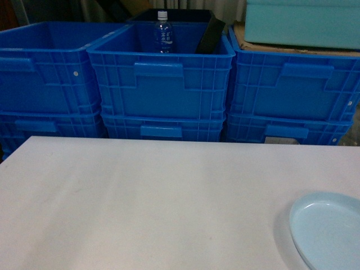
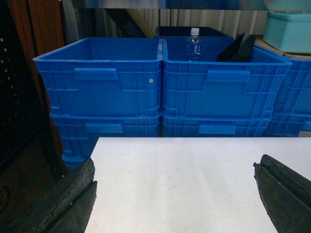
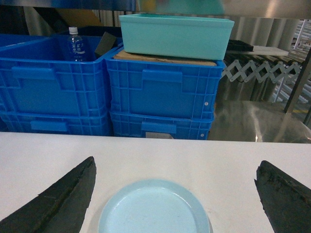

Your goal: Place blue tray on left shelf second layer neatly

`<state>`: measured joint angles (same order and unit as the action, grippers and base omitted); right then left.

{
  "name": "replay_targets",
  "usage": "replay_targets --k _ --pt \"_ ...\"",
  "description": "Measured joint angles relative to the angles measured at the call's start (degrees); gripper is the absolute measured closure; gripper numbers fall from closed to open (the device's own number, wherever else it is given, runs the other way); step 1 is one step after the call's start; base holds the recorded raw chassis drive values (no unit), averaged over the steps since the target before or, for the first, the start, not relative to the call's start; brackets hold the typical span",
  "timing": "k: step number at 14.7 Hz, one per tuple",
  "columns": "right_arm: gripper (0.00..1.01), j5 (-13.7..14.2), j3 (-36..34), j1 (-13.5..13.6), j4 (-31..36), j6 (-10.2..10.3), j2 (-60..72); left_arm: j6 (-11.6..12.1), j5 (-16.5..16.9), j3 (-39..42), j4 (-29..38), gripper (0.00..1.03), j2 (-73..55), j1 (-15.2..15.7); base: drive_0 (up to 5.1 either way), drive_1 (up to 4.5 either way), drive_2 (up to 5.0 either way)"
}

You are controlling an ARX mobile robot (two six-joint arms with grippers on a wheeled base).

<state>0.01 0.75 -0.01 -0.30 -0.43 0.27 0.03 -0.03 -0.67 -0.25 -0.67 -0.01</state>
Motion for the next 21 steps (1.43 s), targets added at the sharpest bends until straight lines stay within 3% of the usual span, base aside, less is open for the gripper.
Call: replay_targets --k 17,20,21 --pt "0.03 -0.11 0.0 0.11 0.85 0.0 0.15 0.0 0.0 0.0 0.0 0.05 0.0 0.0 0.0 0.0 0.0" --pt "0.03 1.64 -0.07 4.7 7.96 0.26 4.33 -0.02 0.0 0.0 0.0 0.05 0.0 0.0 0.0 0.0 0.0" --pt "0.03 1.25 0.04 4.68 9.6 0.35 7.15 0.0 0.0 0.0 -0.02 0.05 0.0 0.0 0.0 0.0 0.0"
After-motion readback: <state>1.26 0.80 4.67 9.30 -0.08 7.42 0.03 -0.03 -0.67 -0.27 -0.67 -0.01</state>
